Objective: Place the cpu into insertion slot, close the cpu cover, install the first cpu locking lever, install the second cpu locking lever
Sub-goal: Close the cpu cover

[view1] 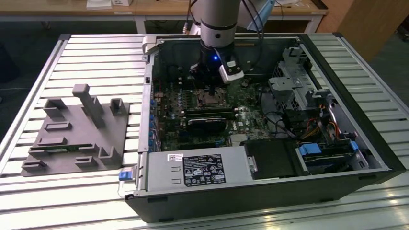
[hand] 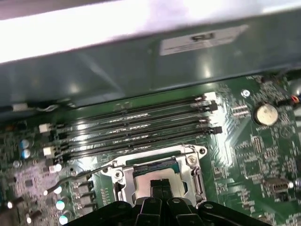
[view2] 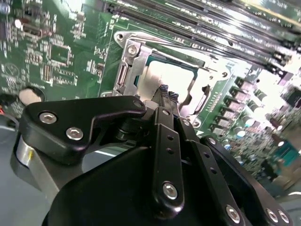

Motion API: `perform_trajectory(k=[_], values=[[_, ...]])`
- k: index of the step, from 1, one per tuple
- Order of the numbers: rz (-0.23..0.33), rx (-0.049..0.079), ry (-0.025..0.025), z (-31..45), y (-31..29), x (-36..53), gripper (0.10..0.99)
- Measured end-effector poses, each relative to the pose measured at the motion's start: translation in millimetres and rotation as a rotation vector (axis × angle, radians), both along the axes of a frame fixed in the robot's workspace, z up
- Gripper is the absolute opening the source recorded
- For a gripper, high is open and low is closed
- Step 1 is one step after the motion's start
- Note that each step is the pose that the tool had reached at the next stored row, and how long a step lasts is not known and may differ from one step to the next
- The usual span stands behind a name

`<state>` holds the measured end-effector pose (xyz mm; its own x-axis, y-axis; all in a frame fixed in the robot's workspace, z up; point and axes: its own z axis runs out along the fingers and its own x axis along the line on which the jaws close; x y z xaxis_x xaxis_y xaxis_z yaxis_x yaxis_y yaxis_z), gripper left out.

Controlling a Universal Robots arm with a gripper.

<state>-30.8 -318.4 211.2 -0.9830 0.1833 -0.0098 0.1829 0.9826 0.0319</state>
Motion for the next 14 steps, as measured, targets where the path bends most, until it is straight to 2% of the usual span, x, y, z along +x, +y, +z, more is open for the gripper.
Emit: perform_trajectory(k=[6, 14], values=[[0.094, 0.0, -0.0001, -0.4, -0.1, 0.0, 0.106], [0.14, -0.001, -0.0017, -0.5, -6.1, -0.9, 0.106]])
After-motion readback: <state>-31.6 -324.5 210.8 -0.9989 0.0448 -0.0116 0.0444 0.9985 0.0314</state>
